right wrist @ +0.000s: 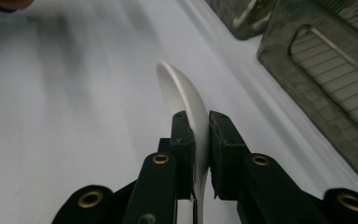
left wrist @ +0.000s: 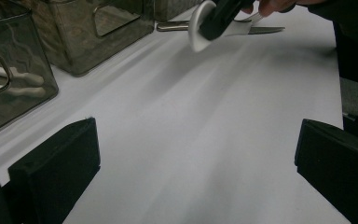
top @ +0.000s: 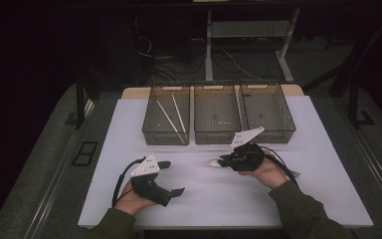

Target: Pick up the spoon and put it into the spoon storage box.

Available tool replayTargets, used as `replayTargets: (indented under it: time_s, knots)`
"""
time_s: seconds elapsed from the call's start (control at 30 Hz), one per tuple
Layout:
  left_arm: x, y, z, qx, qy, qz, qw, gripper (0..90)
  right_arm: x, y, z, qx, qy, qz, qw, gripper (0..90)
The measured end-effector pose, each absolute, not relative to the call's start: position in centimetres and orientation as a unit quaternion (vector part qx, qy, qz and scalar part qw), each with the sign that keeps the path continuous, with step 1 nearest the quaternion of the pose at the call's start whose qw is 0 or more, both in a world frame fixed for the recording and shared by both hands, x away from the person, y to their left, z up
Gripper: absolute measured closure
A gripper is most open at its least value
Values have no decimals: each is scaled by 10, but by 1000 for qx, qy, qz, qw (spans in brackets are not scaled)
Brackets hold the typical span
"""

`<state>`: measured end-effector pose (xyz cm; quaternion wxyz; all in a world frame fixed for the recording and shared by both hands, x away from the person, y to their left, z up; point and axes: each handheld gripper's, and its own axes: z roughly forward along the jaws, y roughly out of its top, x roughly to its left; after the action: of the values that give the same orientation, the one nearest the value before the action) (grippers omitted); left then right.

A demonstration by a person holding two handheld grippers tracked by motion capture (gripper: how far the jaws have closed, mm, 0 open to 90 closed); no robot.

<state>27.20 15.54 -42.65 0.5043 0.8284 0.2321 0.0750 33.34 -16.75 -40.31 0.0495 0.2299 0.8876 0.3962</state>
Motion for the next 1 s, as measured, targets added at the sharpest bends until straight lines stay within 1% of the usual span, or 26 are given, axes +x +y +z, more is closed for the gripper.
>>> replayTargets:
  time_s: [0.47,1.0]
  knots:
    - [272,155,-427,829,232,73,503,0,341,-186,-387,248,872,417,66,807]
    - [273,154,-427,827,234,71,506,0,359,-201,-367,271,851,442,87,808]
